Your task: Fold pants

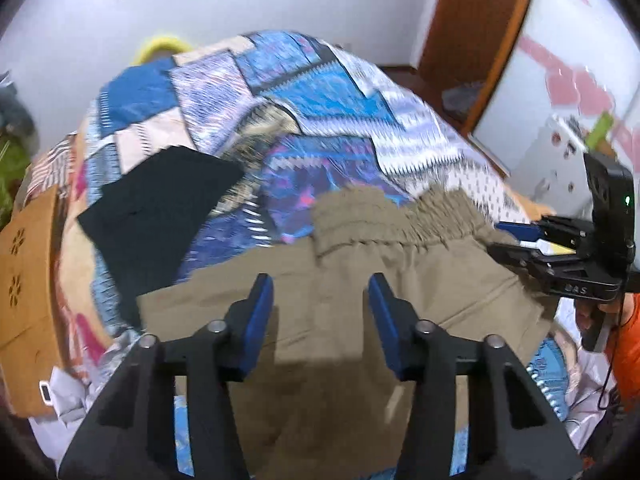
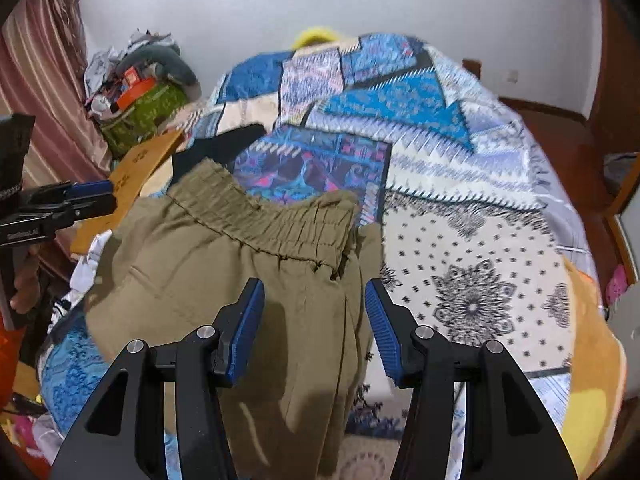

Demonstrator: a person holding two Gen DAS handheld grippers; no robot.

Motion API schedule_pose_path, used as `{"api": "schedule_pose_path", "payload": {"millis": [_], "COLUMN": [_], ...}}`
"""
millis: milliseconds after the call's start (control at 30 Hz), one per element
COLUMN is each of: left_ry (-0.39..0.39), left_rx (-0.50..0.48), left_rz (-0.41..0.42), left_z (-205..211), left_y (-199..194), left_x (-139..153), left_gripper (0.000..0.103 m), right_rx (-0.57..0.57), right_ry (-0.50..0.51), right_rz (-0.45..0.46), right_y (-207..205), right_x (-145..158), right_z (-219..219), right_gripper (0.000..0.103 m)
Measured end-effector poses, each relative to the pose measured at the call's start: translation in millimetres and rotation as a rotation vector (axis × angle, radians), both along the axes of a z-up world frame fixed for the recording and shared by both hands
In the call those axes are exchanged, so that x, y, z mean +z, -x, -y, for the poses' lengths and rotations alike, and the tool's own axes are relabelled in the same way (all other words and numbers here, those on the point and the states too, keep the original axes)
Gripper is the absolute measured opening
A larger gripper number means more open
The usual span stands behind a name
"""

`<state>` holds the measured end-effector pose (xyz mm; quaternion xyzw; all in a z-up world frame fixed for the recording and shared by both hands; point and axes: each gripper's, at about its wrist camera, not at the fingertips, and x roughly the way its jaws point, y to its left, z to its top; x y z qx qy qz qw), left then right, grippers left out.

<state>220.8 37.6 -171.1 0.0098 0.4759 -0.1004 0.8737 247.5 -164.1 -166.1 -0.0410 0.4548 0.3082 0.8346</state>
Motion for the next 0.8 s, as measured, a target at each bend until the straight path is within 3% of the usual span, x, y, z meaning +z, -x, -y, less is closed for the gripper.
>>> {"api": "schedule_pose_path", "payload": {"millis": [67, 233, 500, 633, 700, 733, 800], "left_ry": [-0.063, -0.102, 0.017, -0.003, -0.007, -0.012, -0.014], "left_rx": [-0.007, 0.016, 0.074, 0.136, 0.162, 0.175, 0.217], "left_rz": [-0.031, -0.015, -0.039, 0.022, 0.023, 0.019, -0.001], "left_z": [11, 13, -23, -46, -59, -64, -78], "left_y": [-7, -10, 0, 15, 20, 21, 25], "left_x": [-20, -39, -15, 5, 7, 6, -2], "left_gripper": [0.035, 0.035, 0.036, 0.037, 0.038, 0.04, 0.054], "right_rx": [0.016, 0.0, 0.005, -0.008, -0.015, -0.021, -0.033], "right_ry": [0.039, 0.046, 0.027, 0.005, -0.008, -0.014, -0.026], "right_rz": [0.005, 0.033, -0.007, 0.0, 0.011, 0.014, 0.02], "right_y": [0, -1, -4, -2, 1, 2, 4], "right_x": [-9, -16, -4, 11, 17, 19, 19], "right_z": [-3, 3, 9, 17, 19, 20, 21], "right_gripper": [0.029, 0.02, 0.021, 0.021, 0.028, 0.036, 0.051]}}
